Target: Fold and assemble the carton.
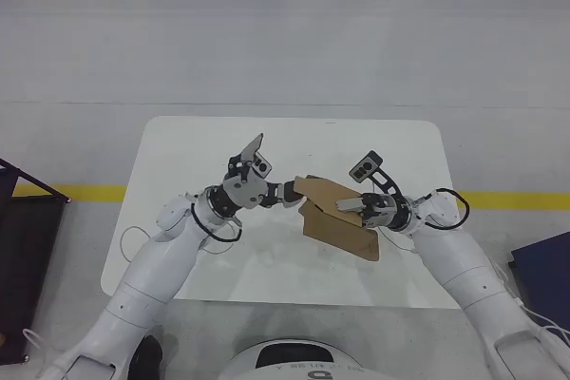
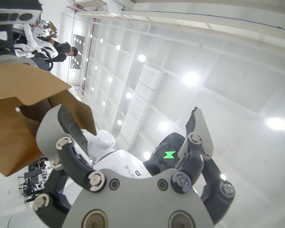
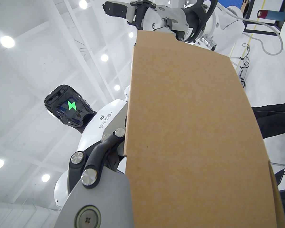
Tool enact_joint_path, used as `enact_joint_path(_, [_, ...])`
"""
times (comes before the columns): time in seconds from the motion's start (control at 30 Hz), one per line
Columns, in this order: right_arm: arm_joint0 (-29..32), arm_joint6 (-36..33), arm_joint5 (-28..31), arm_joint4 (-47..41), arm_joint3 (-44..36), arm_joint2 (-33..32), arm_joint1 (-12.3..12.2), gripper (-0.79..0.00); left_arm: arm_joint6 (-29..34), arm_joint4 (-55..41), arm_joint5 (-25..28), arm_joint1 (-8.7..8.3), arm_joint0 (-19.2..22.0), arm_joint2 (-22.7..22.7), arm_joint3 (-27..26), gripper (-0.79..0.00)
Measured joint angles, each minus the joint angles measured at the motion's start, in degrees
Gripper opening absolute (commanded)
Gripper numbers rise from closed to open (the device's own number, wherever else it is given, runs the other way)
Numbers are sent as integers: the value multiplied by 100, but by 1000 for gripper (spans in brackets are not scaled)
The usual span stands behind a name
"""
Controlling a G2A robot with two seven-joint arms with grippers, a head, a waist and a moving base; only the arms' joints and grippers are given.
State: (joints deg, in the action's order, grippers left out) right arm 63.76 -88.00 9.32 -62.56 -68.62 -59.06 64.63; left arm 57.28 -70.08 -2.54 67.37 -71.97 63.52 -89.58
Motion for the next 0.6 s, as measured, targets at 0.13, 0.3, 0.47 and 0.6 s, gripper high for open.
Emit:
enact_joint_path(0.13, [1, 0, 1, -12, -11, 7, -4, -785, -19, 2, -8, -8, -34, 155, -33, 0])
enact_joint_path(0.3, [5, 0, 2, -18, -52, 31, -9, -785, -117, 204, 11, 5, -25, 152, 63, 0])
enact_joint_path(0.47, [26, 0, 13, -25, -92, 42, -20, -785, -84, 138, -129, 43, 22, 67, 179, 0])
enact_joint_path(0.6, [42, 0, 14, -35, -121, 39, -31, -785, -39, 40, -278, 74, 68, -5, 266, 0])
